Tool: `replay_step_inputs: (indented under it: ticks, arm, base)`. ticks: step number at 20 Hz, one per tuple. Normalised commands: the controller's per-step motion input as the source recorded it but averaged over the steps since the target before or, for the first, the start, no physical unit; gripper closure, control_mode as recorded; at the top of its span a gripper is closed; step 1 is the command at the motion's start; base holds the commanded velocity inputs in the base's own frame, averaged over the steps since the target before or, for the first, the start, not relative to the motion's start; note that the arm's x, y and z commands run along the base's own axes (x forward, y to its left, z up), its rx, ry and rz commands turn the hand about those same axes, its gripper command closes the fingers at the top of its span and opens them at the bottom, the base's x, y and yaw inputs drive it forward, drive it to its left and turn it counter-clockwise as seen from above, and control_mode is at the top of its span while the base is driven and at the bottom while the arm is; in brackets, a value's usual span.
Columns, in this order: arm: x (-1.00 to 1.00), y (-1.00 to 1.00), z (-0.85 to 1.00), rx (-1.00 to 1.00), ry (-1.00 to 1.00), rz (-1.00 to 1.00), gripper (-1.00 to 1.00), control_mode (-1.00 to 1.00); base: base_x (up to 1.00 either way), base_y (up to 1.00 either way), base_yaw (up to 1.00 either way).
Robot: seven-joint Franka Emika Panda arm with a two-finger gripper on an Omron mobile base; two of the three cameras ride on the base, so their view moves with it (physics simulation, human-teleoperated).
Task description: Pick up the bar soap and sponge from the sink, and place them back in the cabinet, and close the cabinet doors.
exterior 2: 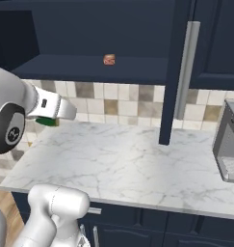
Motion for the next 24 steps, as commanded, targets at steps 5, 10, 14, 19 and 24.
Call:
replay_step_inputs:
  ticks: [5, 10, 14, 19, 24]
  arm:
    - [0.00, 0.09, 0.30, 0.00, -0.09, 0.00, 1.00, -1.00]
    - [0.01, 0.02, 0.17, 0.00, -0.09, 0.03, 1.00, -1.00]
    - [0.01, 0.00, 0.11, 0.00, -0.10, 0.03, 1.00, -1.00]
    - [0.09, 0.03, 0.12, 0.00, -0.09, 0.02, 1.00, -1.00]
    - [0.15, 0.17, 0.04, -0.01, -0.06, 0.01, 1.00, -1.00]
  base:
    - [0.00, 0.00, 0.00]
    - [0.00, 0.00, 0.00]
    - [0.00, 0.00, 0.00]
    - [0.00, 0.00, 0.00]
    - [0.00, 0.00, 0.00]
